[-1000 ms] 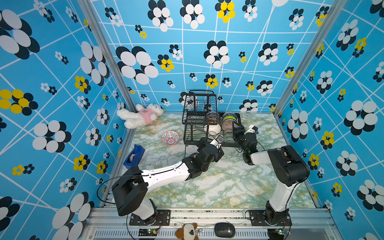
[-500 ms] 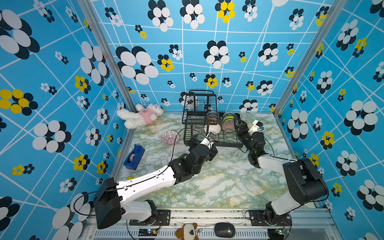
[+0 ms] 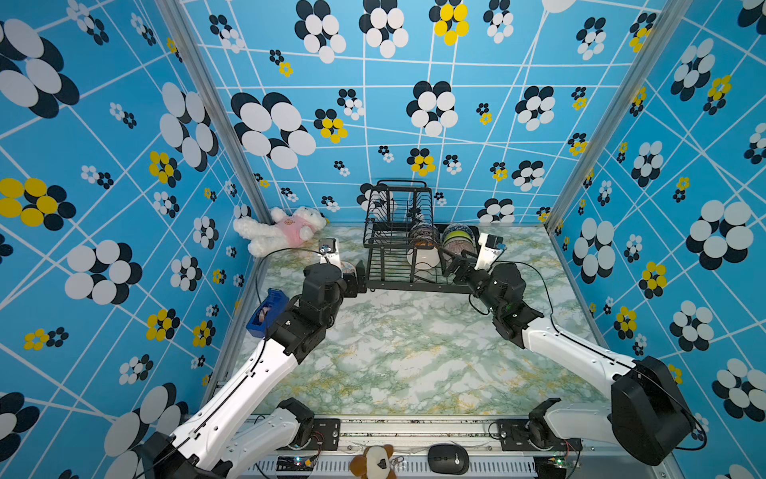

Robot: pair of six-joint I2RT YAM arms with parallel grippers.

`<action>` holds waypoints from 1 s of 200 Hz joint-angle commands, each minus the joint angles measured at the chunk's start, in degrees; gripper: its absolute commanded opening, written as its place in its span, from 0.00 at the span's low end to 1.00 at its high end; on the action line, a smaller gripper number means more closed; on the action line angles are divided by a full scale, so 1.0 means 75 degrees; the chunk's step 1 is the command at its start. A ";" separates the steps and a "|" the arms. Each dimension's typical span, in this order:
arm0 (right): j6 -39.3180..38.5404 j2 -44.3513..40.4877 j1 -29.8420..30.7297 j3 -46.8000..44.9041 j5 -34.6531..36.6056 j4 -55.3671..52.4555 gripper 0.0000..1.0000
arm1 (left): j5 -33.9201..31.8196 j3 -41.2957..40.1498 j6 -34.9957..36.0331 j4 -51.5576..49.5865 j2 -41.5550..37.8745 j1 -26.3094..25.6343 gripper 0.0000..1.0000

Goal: Load bowls into a dish rack
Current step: Place the bowl in the dish rack, then pick up the bowl from the top-left of the table.

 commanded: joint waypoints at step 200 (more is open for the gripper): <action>-0.3027 0.0836 0.1979 -0.1360 0.1086 0.1337 0.99 | 0.4416 -0.1699 -0.6279 0.4049 0.5172 0.3230 0.79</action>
